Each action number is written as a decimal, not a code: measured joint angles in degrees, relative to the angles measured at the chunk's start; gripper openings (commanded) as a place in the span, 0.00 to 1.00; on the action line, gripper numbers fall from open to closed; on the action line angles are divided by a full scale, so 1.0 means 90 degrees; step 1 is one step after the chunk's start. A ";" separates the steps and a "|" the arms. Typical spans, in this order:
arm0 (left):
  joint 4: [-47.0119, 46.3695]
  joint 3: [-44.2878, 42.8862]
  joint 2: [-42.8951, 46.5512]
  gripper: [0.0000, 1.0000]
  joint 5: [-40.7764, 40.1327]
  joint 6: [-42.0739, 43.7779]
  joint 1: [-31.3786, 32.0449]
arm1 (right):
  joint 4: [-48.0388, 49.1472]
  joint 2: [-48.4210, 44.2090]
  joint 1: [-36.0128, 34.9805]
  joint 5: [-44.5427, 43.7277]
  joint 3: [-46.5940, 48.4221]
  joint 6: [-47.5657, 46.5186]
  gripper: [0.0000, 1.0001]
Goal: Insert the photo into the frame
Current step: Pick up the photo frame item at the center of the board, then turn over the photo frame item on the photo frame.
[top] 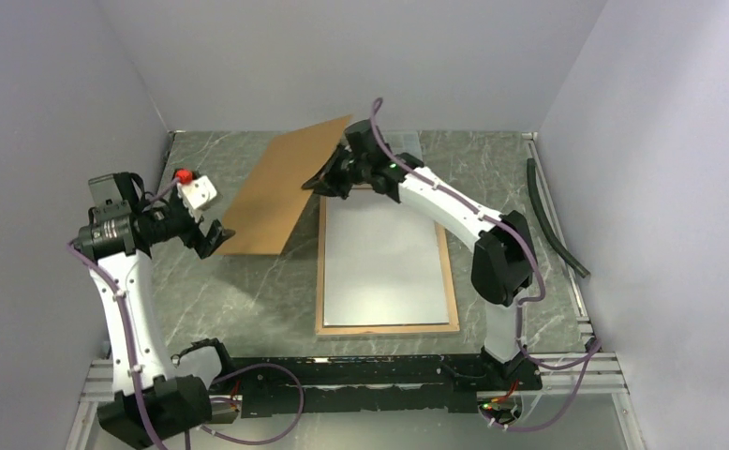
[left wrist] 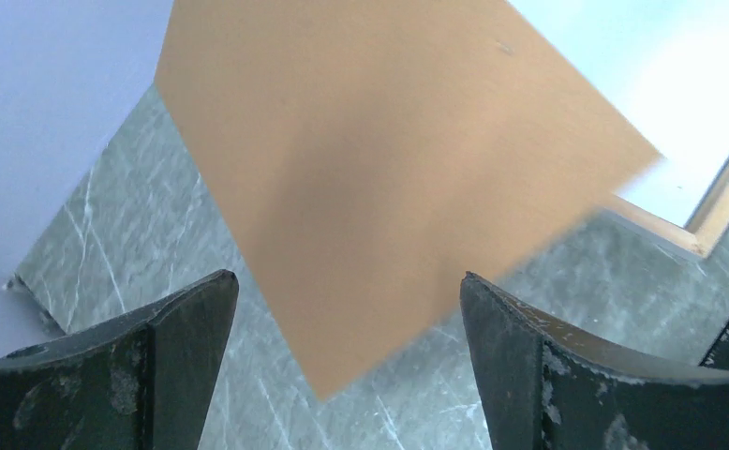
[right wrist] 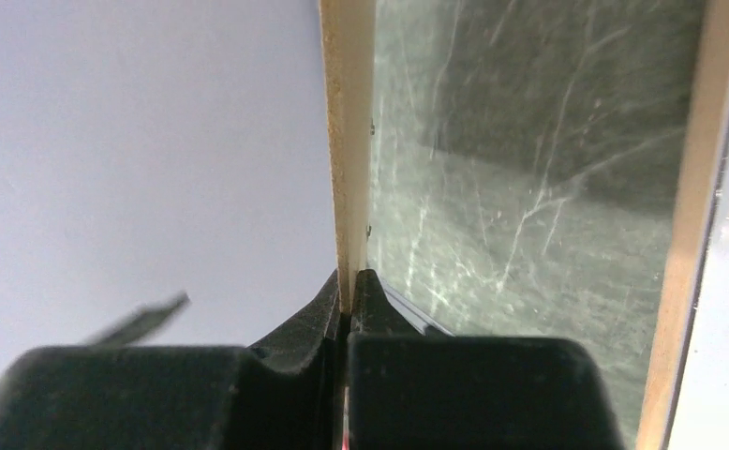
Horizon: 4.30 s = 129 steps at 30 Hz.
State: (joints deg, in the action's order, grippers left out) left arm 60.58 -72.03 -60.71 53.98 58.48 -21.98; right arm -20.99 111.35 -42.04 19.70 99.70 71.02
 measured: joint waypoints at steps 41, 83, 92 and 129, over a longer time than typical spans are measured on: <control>-0.2254 0.2501 0.2395 0.03 0.0175 0.2368 0.0199 | 0.0080 -0.1141 -0.0138 0.1316 -0.0559 0.0316 0.71; 0.0996 0.0816 0.1348 0.13 0.0959 0.3682 0.0182 | -0.0935 -0.2582 -0.1209 0.0716 -0.0884 -1.2009 0.00; -0.1785 0.1258 0.1868 0.95 0.0884 0.1396 0.0189 | 0.0134 -0.2438 -0.1299 0.0022 -0.0896 -1.1414 0.00; -0.2268 -0.0454 -0.1333 0.95 -0.2154 -0.4813 0.0746 | 0.1683 -0.3456 0.4784 0.2788 -0.2769 -0.2285 0.00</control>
State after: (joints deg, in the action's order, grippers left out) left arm 40.16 -76.12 -72.71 34.59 15.16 -15.27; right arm -5.85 80.25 1.02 44.80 74.78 50.46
